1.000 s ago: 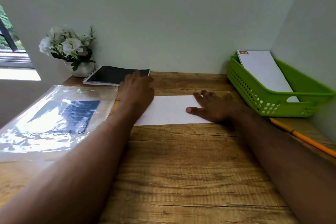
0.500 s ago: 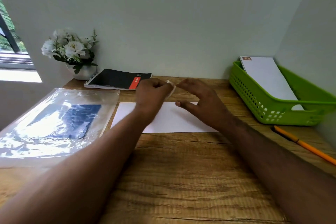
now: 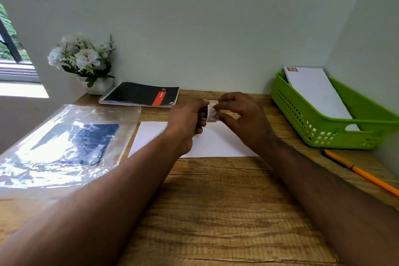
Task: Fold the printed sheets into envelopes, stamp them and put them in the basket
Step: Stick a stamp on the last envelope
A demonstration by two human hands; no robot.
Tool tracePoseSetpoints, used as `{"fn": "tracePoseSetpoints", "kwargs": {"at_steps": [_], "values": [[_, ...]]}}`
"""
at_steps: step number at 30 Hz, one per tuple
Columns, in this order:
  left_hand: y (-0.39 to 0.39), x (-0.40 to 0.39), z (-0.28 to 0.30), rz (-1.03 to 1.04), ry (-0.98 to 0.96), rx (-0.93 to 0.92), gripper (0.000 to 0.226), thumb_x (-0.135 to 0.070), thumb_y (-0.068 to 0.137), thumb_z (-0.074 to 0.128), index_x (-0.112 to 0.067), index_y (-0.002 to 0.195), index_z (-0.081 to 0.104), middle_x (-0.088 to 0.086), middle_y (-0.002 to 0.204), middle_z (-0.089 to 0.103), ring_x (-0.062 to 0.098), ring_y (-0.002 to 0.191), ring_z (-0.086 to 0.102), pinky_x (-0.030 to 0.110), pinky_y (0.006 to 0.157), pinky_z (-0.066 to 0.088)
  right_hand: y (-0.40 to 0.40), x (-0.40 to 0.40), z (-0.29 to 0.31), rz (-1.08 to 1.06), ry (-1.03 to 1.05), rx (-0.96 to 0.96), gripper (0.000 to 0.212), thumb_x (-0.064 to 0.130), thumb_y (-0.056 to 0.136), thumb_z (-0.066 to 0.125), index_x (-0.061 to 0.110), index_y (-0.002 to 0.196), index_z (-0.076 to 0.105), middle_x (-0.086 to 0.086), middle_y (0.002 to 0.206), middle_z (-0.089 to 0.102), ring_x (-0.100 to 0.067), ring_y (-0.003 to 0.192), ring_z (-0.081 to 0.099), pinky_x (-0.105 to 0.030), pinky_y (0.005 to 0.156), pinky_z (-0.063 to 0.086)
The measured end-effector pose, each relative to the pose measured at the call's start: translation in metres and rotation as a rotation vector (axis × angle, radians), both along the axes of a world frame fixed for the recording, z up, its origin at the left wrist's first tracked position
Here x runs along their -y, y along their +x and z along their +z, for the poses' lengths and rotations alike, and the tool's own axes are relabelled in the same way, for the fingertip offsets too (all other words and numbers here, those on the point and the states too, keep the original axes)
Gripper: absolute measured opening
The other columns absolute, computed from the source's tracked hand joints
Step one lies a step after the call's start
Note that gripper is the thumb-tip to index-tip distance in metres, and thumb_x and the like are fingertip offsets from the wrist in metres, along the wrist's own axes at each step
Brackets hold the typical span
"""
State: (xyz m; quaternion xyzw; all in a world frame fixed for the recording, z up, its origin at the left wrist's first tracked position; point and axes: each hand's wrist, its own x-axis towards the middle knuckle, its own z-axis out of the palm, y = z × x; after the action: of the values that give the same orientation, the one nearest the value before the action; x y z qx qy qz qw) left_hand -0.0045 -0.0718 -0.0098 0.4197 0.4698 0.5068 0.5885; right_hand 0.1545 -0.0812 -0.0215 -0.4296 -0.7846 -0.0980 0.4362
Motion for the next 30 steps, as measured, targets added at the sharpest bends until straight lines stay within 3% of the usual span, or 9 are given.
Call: {"fn": "tracePoseSetpoints", "kwargs": {"at_steps": [6, 12, 20, 26, 30], "values": [[-0.0005, -0.0020, -0.0009, -0.010, -0.015, 0.038, 0.022, -0.023, 0.089, 0.063, -0.004, 0.100, 0.068, 0.008, 0.078, 0.063, 0.011, 0.055, 0.048, 0.024, 0.050, 0.038, -0.0004, -0.0004, -0.0006, -0.030, -0.027, -0.007, 0.036, 0.016, 0.079, 0.074, 0.008, 0.114, 0.068, -0.008, 0.106, 0.068, -0.020, 0.096, 0.062, -0.033, 0.081, 0.051], [-0.0007, -0.0036, -0.0029, -0.070, 0.029, 0.055, 0.028, -0.030, 0.090, 0.062, -0.005, 0.100, 0.068, 0.005, 0.077, 0.063, 0.012, 0.059, 0.051, 0.026, 0.053, 0.039, 0.0030, -0.0015, -0.0007, 0.002, -0.014, -0.028, 0.033, 0.016, 0.079, 0.074, 0.010, 0.112, 0.069, -0.006, 0.100, 0.066, -0.017, 0.091, 0.061, -0.026, 0.078, 0.048], [-0.0024, -0.0028, -0.0034, -0.097, 0.081, 0.092, 0.027, -0.026, 0.089, 0.062, -0.003, 0.102, 0.069, 0.009, 0.082, 0.065, 0.013, 0.061, 0.052, 0.025, 0.052, 0.040, 0.0034, -0.0015, -0.0005, 0.030, 0.122, 0.065, 0.025, 0.011, 0.085, 0.067, 0.004, 0.108, 0.070, -0.010, 0.096, 0.069, -0.023, 0.083, 0.064, -0.039, 0.066, 0.054], [-0.0024, -0.0022, -0.0022, -0.085, 0.080, 0.089, 0.022, -0.025, 0.089, 0.063, -0.005, 0.096, 0.070, 0.006, 0.077, 0.066, 0.012, 0.061, 0.052, 0.025, 0.052, 0.040, 0.0034, 0.0002, 0.0024, 0.022, 0.148, 0.128, 0.018, 0.012, 0.086, 0.066, 0.002, 0.100, 0.071, -0.011, 0.094, 0.070, -0.022, 0.081, 0.064, -0.035, 0.066, 0.054], [-0.0020, -0.0035, -0.0036, -0.047, 0.082, 0.064, 0.026, -0.026, 0.087, 0.066, -0.004, 0.100, 0.070, 0.007, 0.078, 0.066, 0.014, 0.064, 0.053, 0.025, 0.053, 0.042, 0.0037, 0.0002, 0.0024, 0.058, 0.089, 0.070, 0.020, 0.012, 0.082, 0.071, 0.005, 0.101, 0.071, -0.008, 0.094, 0.069, -0.017, 0.079, 0.064, -0.031, 0.067, 0.054]]}}
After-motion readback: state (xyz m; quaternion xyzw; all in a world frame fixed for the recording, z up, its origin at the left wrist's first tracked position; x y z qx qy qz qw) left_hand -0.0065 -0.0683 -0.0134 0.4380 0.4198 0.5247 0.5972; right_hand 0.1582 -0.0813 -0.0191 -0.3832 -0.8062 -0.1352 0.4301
